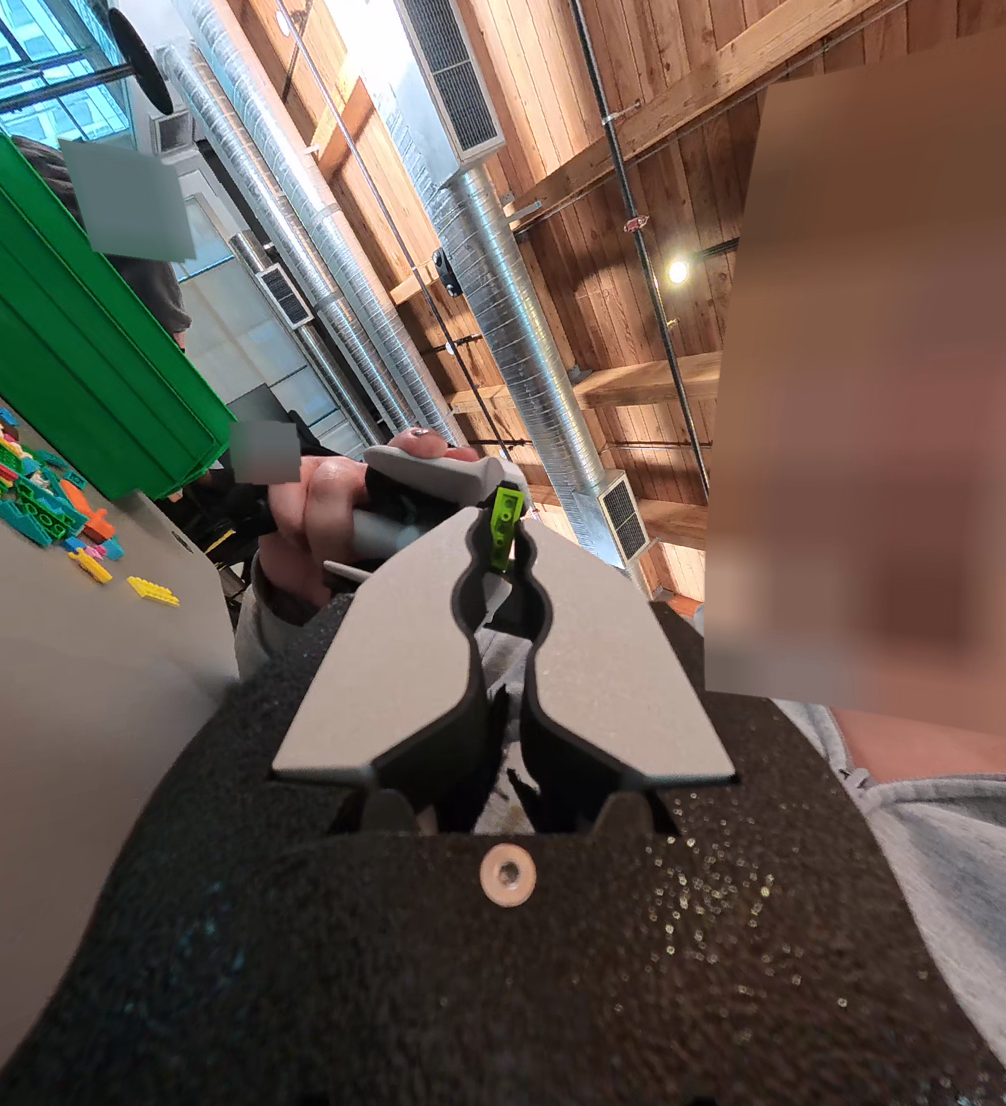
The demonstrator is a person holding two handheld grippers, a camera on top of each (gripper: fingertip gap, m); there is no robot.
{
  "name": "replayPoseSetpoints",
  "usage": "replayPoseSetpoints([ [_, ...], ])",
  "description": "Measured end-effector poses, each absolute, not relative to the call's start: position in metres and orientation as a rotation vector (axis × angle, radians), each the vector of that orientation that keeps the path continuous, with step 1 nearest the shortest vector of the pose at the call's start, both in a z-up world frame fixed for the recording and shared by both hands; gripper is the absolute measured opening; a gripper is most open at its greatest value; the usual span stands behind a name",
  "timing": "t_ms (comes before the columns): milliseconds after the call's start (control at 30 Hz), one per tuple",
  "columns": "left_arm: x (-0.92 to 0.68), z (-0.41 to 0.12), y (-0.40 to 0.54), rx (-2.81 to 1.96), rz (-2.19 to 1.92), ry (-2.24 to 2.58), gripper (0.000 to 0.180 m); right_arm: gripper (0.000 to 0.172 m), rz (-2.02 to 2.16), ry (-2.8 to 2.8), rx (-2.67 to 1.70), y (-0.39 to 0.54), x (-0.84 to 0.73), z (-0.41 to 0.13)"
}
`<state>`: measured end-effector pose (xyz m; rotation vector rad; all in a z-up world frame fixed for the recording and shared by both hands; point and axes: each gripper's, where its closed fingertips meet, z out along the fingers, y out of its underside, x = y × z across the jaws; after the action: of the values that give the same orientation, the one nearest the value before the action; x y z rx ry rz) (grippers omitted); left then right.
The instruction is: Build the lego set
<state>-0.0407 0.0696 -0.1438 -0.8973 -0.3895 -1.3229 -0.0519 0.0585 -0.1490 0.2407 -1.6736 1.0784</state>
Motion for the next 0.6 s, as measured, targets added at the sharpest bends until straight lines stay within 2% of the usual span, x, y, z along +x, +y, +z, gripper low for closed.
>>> replayPoseSetpoints([
  [267,-0.022,-0.161,0.073,-1.199,-1.183,-0.295,0.007,0.023,1.368,-1.847,0.258,0.06,-0.034,-0.163],
  [600,-0.006,-0.189,0.07,-1.467,-1.165,-0.331,0.007,0.024,1.478,-1.976,0.326,0.058,-0.017,-0.19],
])
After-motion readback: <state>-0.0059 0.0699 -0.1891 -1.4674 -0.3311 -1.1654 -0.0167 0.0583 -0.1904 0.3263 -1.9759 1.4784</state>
